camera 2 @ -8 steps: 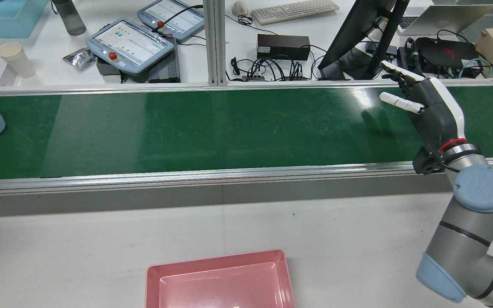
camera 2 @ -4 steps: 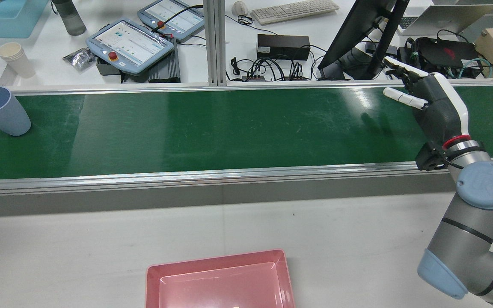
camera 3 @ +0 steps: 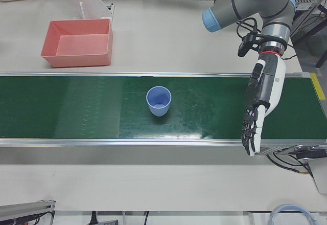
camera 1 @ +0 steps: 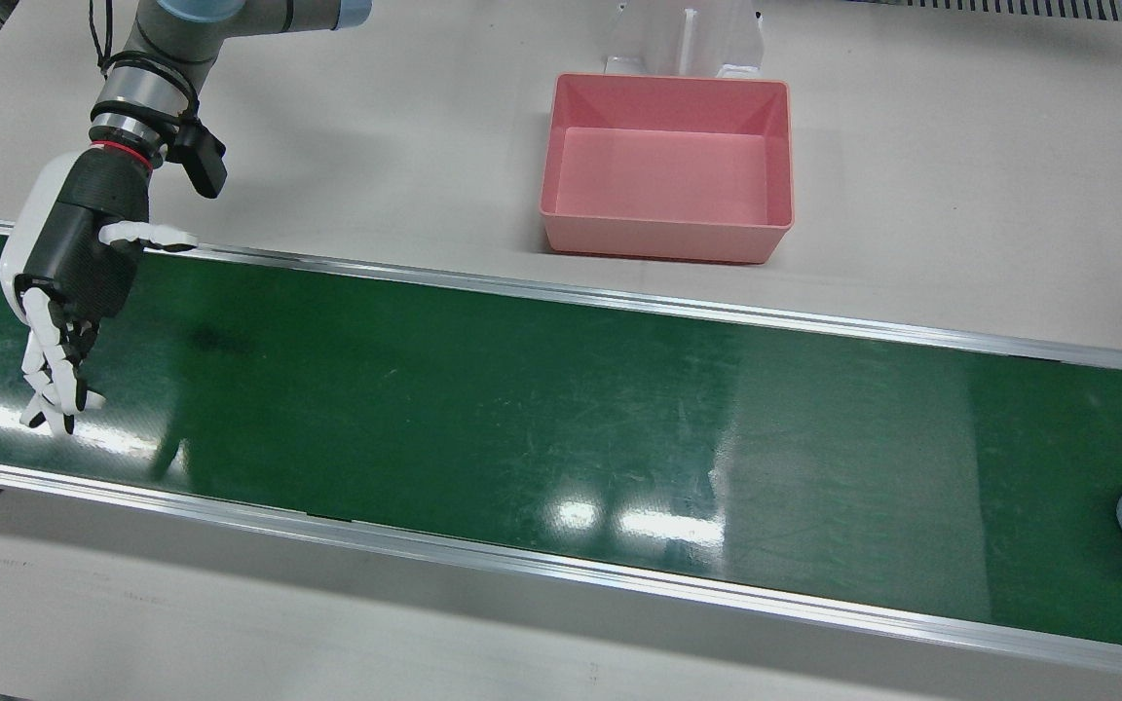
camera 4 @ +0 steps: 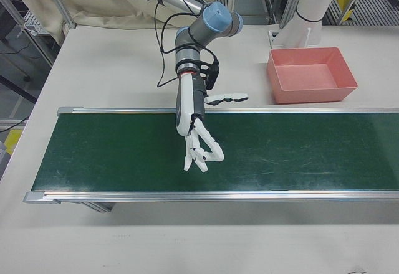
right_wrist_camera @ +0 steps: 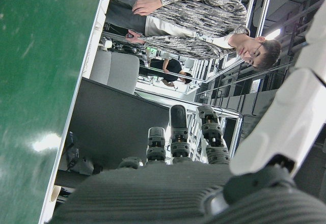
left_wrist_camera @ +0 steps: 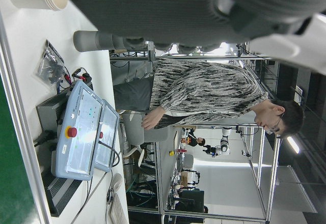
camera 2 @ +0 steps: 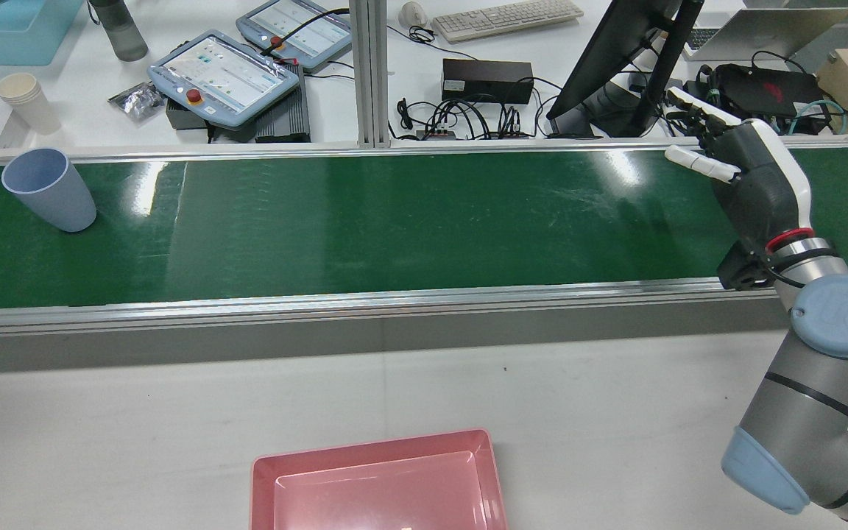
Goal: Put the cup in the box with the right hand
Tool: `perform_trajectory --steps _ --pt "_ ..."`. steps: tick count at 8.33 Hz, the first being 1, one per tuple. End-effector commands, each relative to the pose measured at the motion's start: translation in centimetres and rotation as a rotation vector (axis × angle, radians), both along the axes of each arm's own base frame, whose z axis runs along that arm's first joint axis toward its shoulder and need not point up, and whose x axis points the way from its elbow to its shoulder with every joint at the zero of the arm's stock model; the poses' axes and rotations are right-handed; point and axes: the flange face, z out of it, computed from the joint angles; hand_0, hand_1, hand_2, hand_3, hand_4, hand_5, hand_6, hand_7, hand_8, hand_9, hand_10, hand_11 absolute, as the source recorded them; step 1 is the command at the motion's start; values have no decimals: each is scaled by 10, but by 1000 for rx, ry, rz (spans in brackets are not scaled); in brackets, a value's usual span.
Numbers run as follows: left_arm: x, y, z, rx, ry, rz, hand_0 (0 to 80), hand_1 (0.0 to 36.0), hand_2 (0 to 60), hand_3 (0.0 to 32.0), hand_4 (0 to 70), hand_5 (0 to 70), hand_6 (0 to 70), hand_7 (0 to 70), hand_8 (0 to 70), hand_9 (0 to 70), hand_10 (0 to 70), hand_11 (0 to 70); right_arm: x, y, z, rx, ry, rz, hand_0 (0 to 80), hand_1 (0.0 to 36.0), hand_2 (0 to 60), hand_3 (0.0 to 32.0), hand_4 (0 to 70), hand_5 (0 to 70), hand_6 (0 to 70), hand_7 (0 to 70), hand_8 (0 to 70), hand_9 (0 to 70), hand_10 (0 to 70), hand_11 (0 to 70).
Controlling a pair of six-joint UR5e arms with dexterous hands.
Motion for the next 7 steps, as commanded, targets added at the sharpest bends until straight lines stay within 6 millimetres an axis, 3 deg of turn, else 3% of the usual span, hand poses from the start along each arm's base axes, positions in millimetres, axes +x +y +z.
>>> perform_trajectory --steps 1,5,7 --pt "0 0 0 0 0 1 0 0 0 0 0 0 0 0 0 0 0 0 -1 1 -2 4 -2 -4 406 94 94 0 48 21 91 435 67 181 0 0" --pt "0 0 0 0 0 1 0 0 0 0 0 0 0 0 0 0 0 0 -1 1 -2 5 -2 -3 418 104 98 0 37 25 93 435 66 180 0 0" --pt "0 0 -1 2 0 -1 0 0 0 0 0 0 0 0 0 0 0 0 -7 -3 -1 3 6 -5 380 81 103 0 44 17 91 439 60 173 0 0"
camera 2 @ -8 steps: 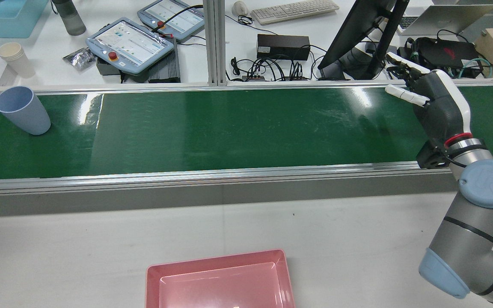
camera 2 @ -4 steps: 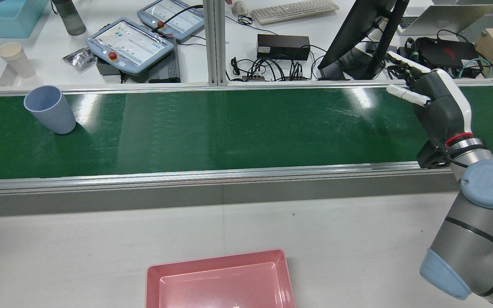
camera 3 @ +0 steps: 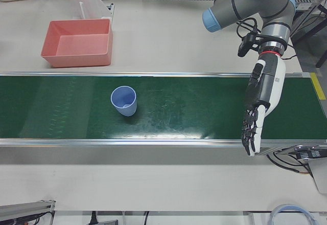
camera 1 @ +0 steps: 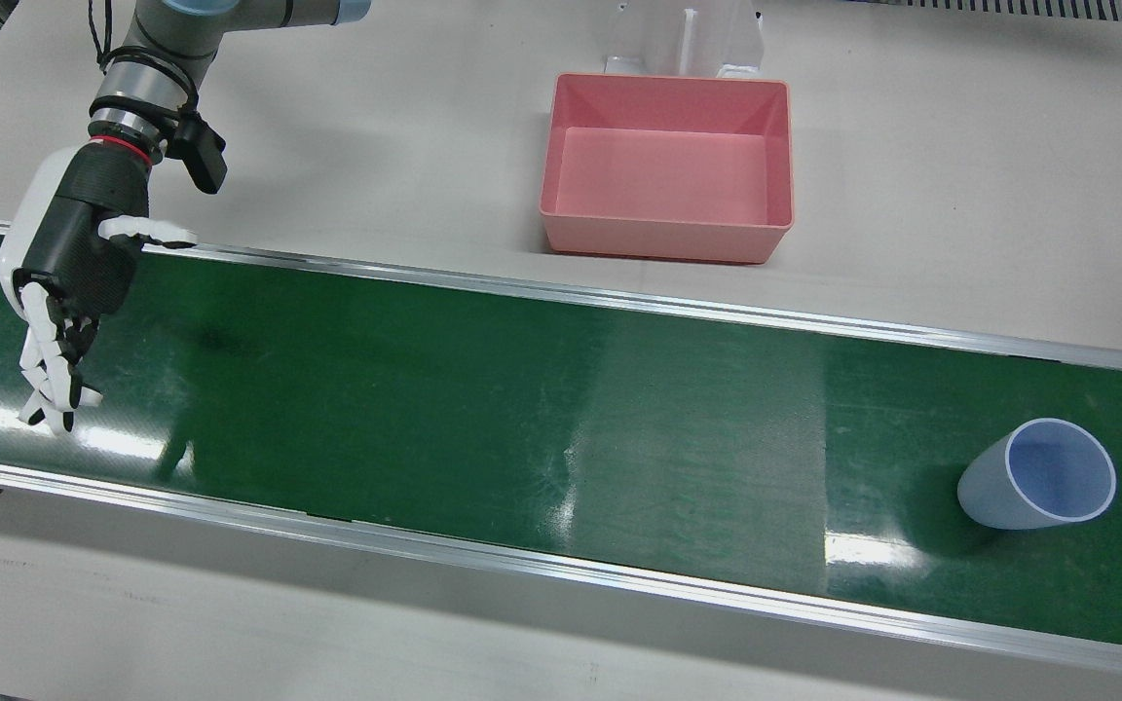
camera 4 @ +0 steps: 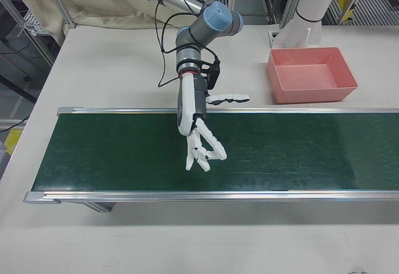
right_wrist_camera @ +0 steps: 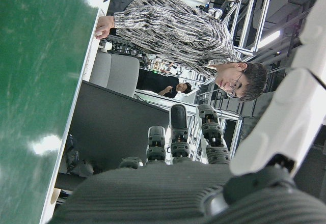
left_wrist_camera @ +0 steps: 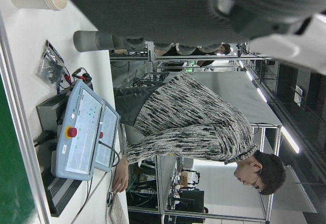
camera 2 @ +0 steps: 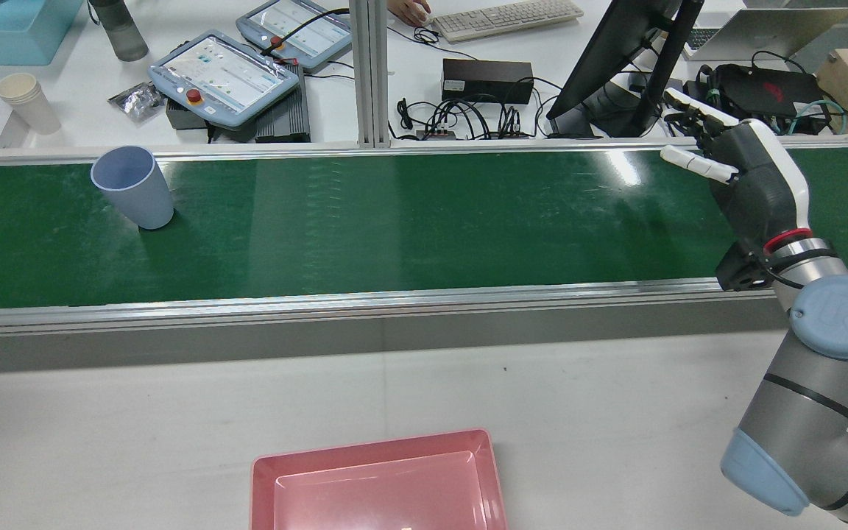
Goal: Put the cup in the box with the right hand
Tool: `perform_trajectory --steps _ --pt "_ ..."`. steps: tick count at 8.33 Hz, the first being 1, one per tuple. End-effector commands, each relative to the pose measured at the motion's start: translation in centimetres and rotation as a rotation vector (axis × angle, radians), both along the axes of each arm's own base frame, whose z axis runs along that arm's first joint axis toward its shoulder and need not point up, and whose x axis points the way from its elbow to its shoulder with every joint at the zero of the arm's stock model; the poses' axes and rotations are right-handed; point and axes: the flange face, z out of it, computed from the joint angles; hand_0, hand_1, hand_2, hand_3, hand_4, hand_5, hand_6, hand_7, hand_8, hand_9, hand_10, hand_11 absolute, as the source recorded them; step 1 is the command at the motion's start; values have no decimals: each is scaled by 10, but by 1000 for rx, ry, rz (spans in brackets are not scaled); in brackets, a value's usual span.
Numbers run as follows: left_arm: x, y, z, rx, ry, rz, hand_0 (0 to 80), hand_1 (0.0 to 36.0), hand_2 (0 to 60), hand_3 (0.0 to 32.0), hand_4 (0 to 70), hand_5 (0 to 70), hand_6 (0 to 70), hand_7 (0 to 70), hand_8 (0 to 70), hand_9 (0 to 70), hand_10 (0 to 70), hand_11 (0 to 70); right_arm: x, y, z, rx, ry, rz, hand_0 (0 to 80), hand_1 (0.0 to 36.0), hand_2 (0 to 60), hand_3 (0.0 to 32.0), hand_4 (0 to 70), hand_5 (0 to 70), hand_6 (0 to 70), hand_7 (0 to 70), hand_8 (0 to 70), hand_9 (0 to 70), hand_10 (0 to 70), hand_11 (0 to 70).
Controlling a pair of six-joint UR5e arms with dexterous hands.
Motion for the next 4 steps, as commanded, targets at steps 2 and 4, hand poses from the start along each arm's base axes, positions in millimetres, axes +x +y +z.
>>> perform_trajectory --steps 2,4 --pt "0 0 -2 1 0 -1 0 0 0 0 0 0 0 0 0 0 0 0 -28 -27 -15 13 19 3 339 74 125 0 56 12 88 430 48 155 0 0" --pt "0 0 -2 3 0 1 0 0 0 0 0 0 0 0 0 0 0 0 -48 -46 -25 18 39 3 342 77 138 0 65 13 89 432 48 156 0 0"
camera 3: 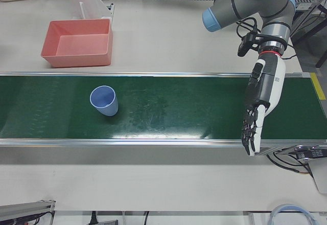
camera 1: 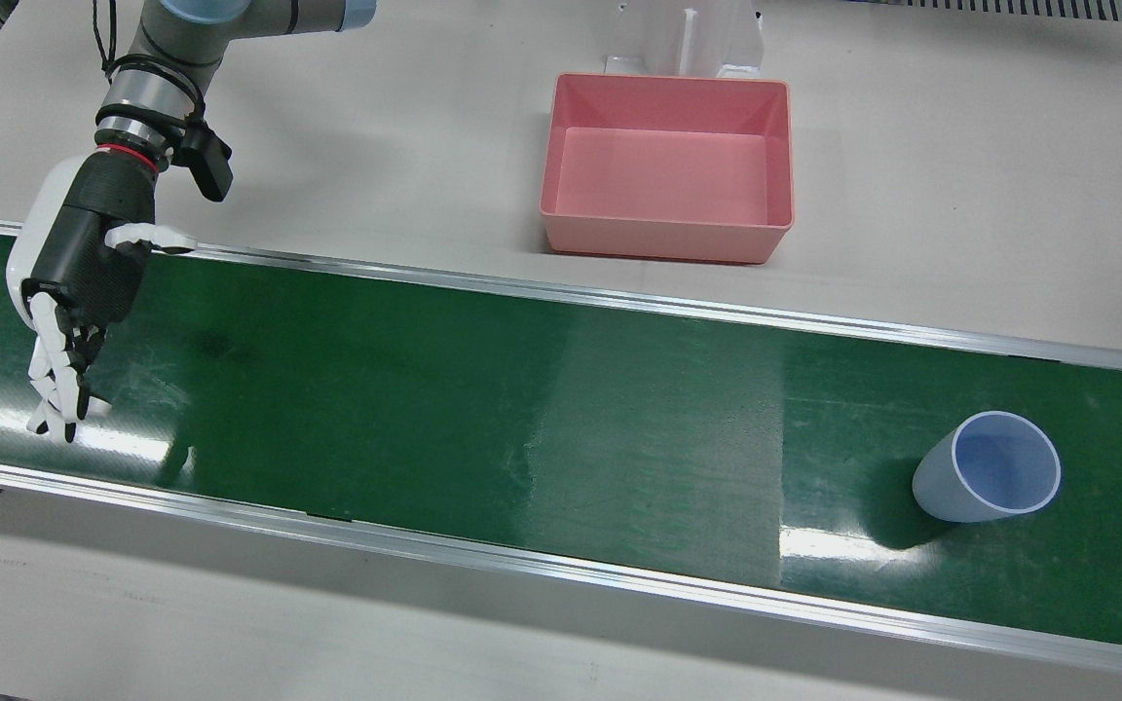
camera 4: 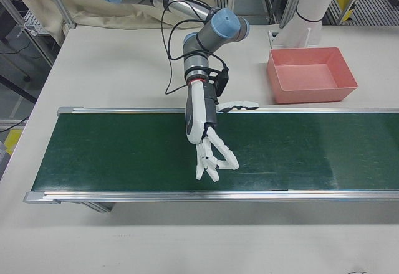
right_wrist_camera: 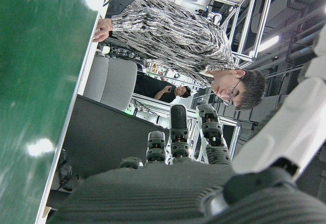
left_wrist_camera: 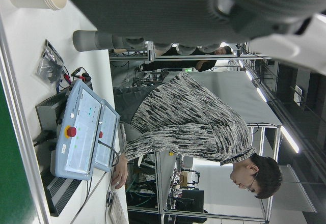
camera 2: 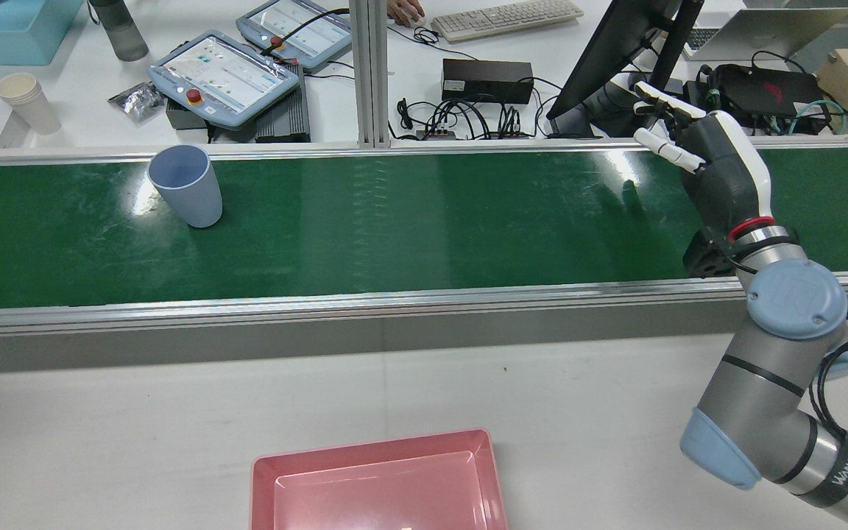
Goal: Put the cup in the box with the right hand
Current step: 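Move the open right hand along the belt toward the blue cup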
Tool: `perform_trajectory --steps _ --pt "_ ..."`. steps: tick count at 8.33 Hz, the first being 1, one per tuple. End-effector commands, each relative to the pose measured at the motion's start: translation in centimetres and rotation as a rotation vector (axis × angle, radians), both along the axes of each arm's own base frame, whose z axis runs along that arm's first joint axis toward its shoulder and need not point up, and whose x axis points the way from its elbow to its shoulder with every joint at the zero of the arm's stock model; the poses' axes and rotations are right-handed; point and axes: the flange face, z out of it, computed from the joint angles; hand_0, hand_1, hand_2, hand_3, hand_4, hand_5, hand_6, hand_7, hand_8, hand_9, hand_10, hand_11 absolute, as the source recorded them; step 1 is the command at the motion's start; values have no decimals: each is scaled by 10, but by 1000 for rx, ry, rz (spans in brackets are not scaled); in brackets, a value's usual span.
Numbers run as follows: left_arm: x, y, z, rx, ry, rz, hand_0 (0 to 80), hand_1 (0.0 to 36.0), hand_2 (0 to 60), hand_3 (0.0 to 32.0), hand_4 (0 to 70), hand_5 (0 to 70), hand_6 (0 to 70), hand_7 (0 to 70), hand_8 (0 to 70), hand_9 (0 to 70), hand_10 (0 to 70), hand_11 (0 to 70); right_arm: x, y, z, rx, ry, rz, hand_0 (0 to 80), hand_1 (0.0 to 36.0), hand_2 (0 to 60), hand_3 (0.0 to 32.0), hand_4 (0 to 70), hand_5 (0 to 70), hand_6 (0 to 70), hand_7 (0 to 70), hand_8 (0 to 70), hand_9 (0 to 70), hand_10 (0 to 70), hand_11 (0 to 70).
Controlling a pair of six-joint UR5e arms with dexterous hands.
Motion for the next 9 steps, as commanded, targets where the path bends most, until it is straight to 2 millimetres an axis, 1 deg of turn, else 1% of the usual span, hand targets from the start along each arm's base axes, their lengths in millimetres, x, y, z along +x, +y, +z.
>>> perform_trajectory --steps 1,2,3,4,5,6,7,8,9 --pt "0 0 -2 1 1 1 0 0 0 0 0 0 0 0 0 0 0 0 -25 -22 -12 5 35 1 347 79 137 0 56 13 87 419 46 151 0 0" --pt "0 -1 -2 3 1 1 0 0 0 0 0 0 0 0 0 0 0 0 -28 -22 -14 8 34 -3 367 83 137 0 60 14 87 424 45 150 0 0" --pt "0 -1 -2 3 1 0 0 0 0 0 0 0 0 0 0 0 0 0 -35 -19 -16 11 32 -15 367 83 140 0 64 14 88 427 45 150 0 0" --pt "0 -1 -2 3 -1 1 0 0 0 0 0 0 0 0 0 0 0 0 -43 -13 -19 16 29 -35 394 98 143 0 66 18 87 419 46 149 0 0" --pt "0 -1 -2 3 -1 1 0 0 0 0 0 0 0 0 0 0 0 0 -47 -9 -24 26 19 -49 464 155 140 0 44 36 87 395 50 147 0 0" --pt "0 -1 -2 3 -1 1 0 0 0 0 0 0 0 0 0 0 0 0 -56 5 -34 42 16 -76 507 209 133 0 17 55 86 365 54 145 0 0" --pt "0 -1 -2 3 1 0 0 0 0 0 0 0 0 0 0 0 0 0 -54 26 -47 70 43 -99 502 206 136 0 8 53 84 353 54 143 0 0" --pt "0 -1 -2 1 1 1 0 0 0 0 0 0 0 0 0 0 0 0 -55 28 -47 70 48 -103 490 190 138 0 25 47 83 358 51 141 0 0" --pt "0 -1 -2 1 1 1 0 0 0 0 0 0 0 0 0 0 0 0 -57 29 -42 62 57 -105 480 178 144 0 33 43 83 362 50 142 0 0"
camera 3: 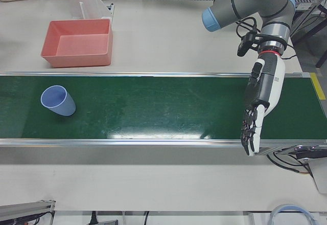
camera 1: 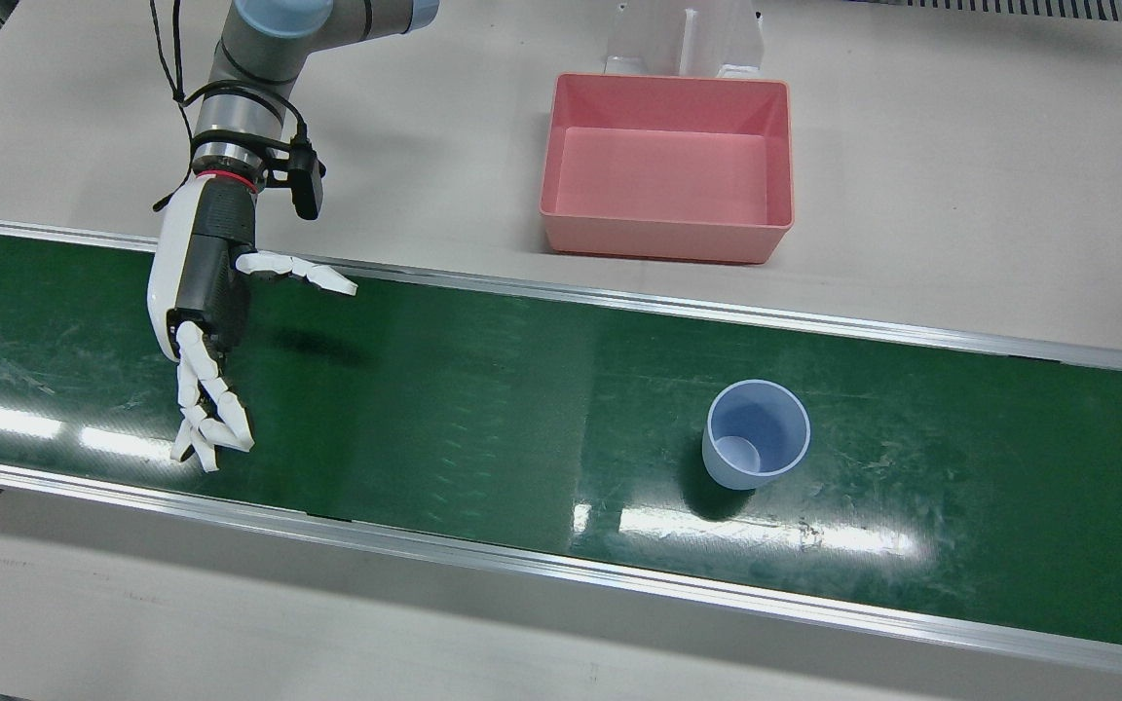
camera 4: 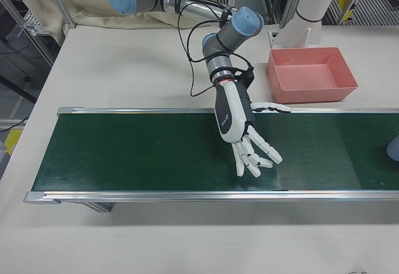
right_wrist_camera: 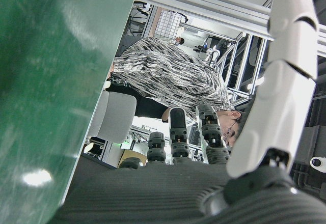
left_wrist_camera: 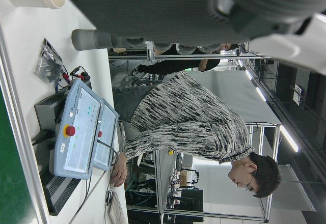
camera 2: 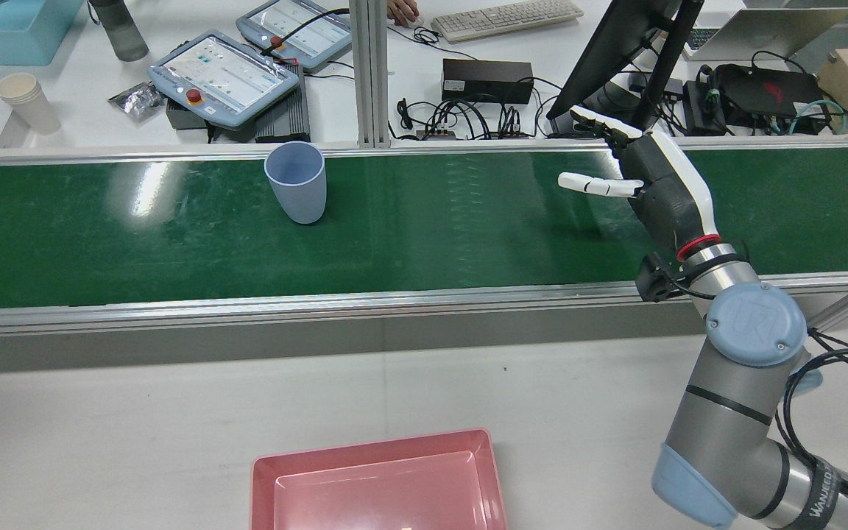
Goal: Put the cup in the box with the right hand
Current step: 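Move the open right hand along the belt toward the blue cup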
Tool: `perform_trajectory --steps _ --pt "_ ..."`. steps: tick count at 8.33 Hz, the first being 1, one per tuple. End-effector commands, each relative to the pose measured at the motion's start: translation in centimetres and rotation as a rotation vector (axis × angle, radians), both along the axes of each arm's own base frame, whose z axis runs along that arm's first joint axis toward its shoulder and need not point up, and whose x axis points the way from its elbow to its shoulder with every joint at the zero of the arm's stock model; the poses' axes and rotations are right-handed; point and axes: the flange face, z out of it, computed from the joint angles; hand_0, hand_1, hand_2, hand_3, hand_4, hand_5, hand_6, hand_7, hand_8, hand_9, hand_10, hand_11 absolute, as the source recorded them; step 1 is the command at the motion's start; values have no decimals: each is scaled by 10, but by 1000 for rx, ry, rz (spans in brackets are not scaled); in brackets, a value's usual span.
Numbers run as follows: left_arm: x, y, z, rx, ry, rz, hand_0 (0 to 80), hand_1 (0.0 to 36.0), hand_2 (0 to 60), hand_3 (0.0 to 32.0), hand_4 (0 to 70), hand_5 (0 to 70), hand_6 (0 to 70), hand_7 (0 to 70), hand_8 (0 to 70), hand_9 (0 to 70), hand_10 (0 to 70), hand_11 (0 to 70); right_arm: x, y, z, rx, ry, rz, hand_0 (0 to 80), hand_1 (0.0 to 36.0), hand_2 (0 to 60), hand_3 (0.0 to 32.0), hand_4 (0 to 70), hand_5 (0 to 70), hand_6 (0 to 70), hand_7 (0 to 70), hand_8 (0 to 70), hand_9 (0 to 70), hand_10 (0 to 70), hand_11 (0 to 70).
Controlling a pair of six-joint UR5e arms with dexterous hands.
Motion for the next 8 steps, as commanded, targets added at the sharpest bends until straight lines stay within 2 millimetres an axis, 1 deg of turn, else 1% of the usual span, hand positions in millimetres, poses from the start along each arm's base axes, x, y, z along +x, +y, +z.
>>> perform_trajectory --steps 1,2,4,5,6,8 --pt "1 0 1 -1 0 2 0 0 0 0 0 0 0 0 0 0 0 0 -3 10 5 -3 28 -15 475 170 146 0 43 41 84 370 51 144 0 0" --pt "0 0 1 -1 0 1 0 0 0 0 0 0 0 0 0 0 0 0 -3 9 14 -16 42 -12 469 163 151 0 43 39 86 378 53 148 0 0" --pt "1 -1 0 0 1 1 0 0 0 0 0 0 0 0 0 0 0 0 -4 8 17 -22 52 -10 463 154 162 0 63 36 89 397 55 154 0 0" --pt "0 -1 0 0 1 -1 0 0 0 0 0 0 0 0 0 0 0 0 -9 4 26 -35 67 -11 461 151 161 0 60 35 89 395 54 153 0 0" --pt "0 -1 0 0 0 1 0 0 0 0 0 0 0 0 0 0 0 0 -11 2 29 -40 73 -11 457 145 161 0 51 34 87 387 52 150 0 0" --pt "1 -1 0 1 -1 2 0 0 0 0 0 0 0 0 0 0 0 0 -11 3 29 -41 70 -11 455 140 161 0 45 32 86 384 51 148 0 0"
